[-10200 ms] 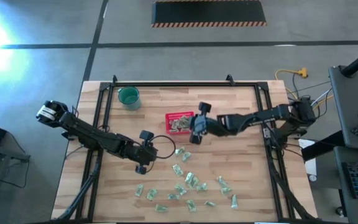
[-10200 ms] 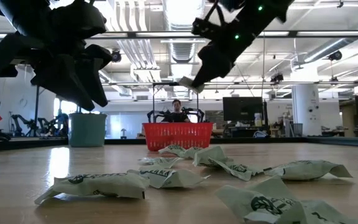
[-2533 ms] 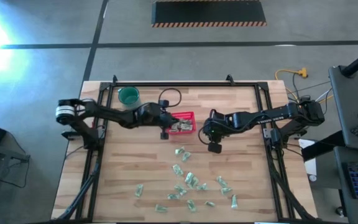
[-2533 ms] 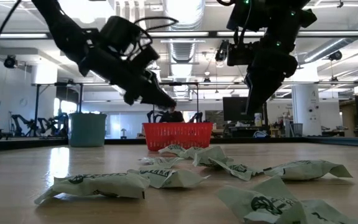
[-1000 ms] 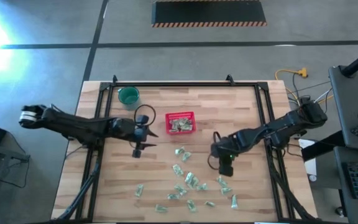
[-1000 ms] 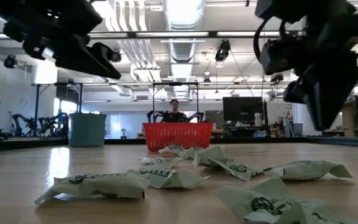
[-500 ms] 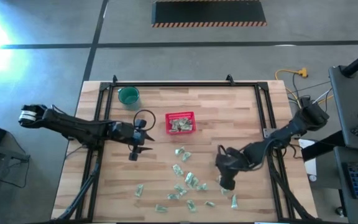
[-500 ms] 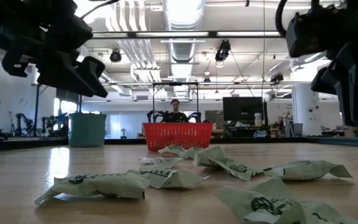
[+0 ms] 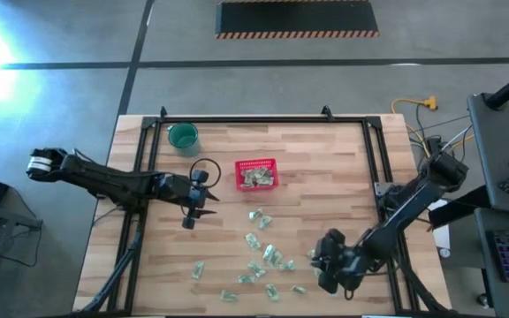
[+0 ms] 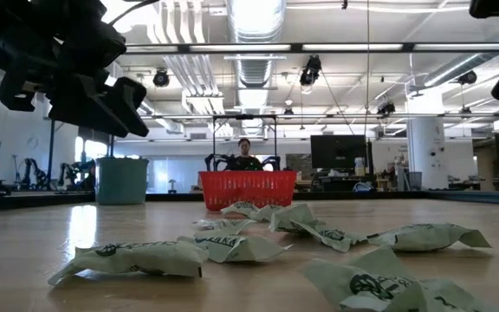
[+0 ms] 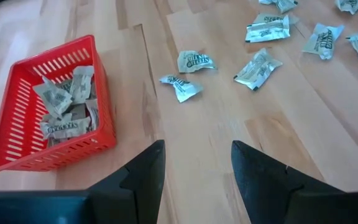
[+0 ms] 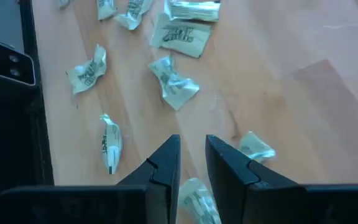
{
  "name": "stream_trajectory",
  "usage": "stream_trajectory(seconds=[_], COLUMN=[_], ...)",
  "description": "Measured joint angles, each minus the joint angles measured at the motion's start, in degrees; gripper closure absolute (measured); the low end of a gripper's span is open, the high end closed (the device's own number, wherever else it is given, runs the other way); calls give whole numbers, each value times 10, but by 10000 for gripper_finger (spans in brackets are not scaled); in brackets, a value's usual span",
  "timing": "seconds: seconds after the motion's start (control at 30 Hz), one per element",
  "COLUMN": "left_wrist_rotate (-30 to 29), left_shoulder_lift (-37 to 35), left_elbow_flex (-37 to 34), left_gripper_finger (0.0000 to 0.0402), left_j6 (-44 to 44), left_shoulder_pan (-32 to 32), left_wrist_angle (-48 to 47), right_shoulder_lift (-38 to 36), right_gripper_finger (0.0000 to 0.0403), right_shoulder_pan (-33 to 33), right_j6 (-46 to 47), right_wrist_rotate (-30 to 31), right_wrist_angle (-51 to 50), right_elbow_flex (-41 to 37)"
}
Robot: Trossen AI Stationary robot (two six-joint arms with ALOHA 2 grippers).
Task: Pick and place items into bin
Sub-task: Put the stevia packet into the red bin
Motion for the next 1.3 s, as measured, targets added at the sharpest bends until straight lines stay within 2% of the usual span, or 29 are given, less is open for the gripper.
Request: stream_trajectory(seconds=[0.2, 0.53, 0.7, 1.3], left_wrist_rotate=[0, 0, 0, 2], left_shoulder_lift=[0, 0, 0, 0], left_elbow_flex=[0, 1, 1, 0], left_gripper_finger=[233, 233, 233, 233], left_j6=[0, 0, 0, 0], left_shoulder_pan=[0, 0, 0, 0], left_wrist_angle=[0, 0, 0, -1], right_shoulder_lift=[42, 43, 43, 83], right_gripper_finger=[322, 245, 219, 209], right_shoulder_pan=[-2, -2, -2, -3], right_j6=[0, 0, 38, 67], right_wrist_rotate=[-1, -4, -19, -20], right_wrist_angle=[4, 0, -40, -58], right_elbow_flex=[0, 0, 0, 0])
